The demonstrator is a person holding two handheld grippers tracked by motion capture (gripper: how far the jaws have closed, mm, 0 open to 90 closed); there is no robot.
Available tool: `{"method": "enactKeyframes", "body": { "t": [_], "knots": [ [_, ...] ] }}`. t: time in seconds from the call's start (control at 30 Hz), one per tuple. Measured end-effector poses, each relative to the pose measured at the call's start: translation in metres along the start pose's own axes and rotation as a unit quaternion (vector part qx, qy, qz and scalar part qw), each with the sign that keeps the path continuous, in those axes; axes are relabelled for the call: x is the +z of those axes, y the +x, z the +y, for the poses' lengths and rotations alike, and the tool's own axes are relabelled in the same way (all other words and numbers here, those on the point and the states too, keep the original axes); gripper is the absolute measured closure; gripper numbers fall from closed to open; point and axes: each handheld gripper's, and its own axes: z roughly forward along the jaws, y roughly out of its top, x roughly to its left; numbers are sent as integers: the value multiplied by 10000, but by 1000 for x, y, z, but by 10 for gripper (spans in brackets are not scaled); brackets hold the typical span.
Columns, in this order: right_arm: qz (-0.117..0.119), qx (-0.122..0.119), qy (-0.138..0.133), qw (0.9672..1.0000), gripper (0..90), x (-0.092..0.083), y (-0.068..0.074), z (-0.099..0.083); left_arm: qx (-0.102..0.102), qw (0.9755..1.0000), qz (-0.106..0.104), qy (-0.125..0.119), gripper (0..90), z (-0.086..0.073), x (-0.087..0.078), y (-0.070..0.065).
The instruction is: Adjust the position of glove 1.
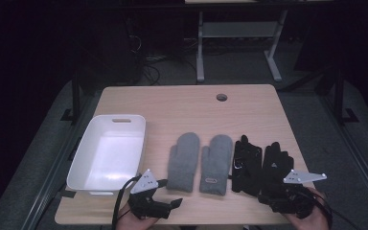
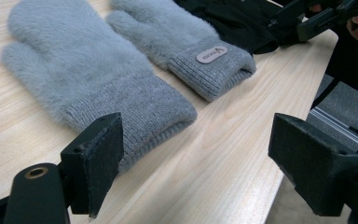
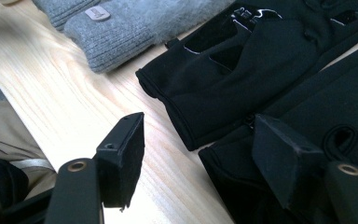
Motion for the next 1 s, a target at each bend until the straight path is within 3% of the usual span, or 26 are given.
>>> {"method": "enactKeyframes", "body": {
  "t": [0.37, 0.57, 1.0],
  "knots": [
    [25, -137, -42, 9999, 328, 4, 6, 6, 42, 10000, -20, -9, 181, -2, -3, -2],
    [51, -73, -2, 10000, 312, 11, 7, 12, 40, 10000, -24, -30, 182, -2, -4, -3],
    [171, -489, 112, 9986, 305, 30, 21, 45, 4, 10000, 24, -69, 183, -3, -6, 0]
  ]
}}
